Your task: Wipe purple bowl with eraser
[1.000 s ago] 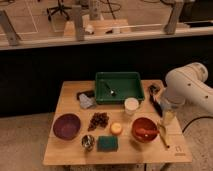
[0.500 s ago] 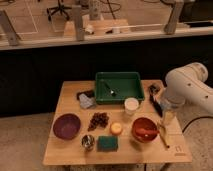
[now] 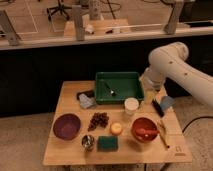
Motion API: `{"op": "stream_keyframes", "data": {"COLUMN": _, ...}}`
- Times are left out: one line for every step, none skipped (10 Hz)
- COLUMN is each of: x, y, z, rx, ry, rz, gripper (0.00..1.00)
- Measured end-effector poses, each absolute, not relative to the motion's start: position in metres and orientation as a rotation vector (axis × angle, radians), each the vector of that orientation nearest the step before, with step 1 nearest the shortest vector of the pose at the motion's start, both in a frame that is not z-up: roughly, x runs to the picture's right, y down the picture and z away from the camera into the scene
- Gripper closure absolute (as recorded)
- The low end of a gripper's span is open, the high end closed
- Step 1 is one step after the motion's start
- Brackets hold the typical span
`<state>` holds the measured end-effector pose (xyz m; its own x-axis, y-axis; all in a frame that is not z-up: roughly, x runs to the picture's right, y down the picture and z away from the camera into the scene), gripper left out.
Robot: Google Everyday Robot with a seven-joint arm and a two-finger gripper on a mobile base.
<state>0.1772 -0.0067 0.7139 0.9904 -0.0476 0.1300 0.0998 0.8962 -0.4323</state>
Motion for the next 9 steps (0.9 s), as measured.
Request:
{"op": "stream_keyframes", "data": {"x": 0.157, "y": -0.022, "z": 0.720, "rx": -0.443, "ry": -0.129, "rz": -0.099, "gripper": 0.20}}
{"op": "stream_keyframes", "data": {"x": 0.130, "y": -0.039, "z": 0.727, "rx": -0.433, "ry": -0.149, "rz": -0.126, "gripper": 0.20}}
{"op": "stream_keyframes", "data": {"x": 0.123, "y": -0.044, "z": 0.729, "rx": -0.429, "ry": -0.153, "rz": -0.134, "gripper": 0.20}}
{"op": "stream_keyframes", "data": {"x": 0.123, "y": -0.045, "z": 0.730, "rx": -0.431, "ry": -0.149, "rz": -0.137, "gripper": 0.20}}
{"op": "stream_keyframes", "data": {"x": 0.123, "y": -0.045, "z": 0.730, "rx": -0.430, "ry": -0.148, "rz": -0.137, "gripper": 0.20}}
{"op": "stream_keyframes", "data": {"x": 0.123, "y": -0.045, "z": 0.730, "rx": -0.430, "ry": -0.149, "rz": -0.136, "gripper": 0.20}}
{"op": "stream_keyframes", "data": {"x": 0.123, "y": -0.045, "z": 0.730, "rx": -0.430, "ry": -0.149, "rz": -0.136, "gripper": 0.20}}
{"op": "stream_keyframes", "data": {"x": 0.123, "y": -0.045, "z": 0.730, "rx": -0.430, "ry": -0.149, "rz": -0.136, "gripper": 0.20}}
{"op": "stream_keyframes", "data": {"x": 0.123, "y": -0.045, "z": 0.730, "rx": -0.430, "ry": -0.149, "rz": -0.136, "gripper": 0.20}}
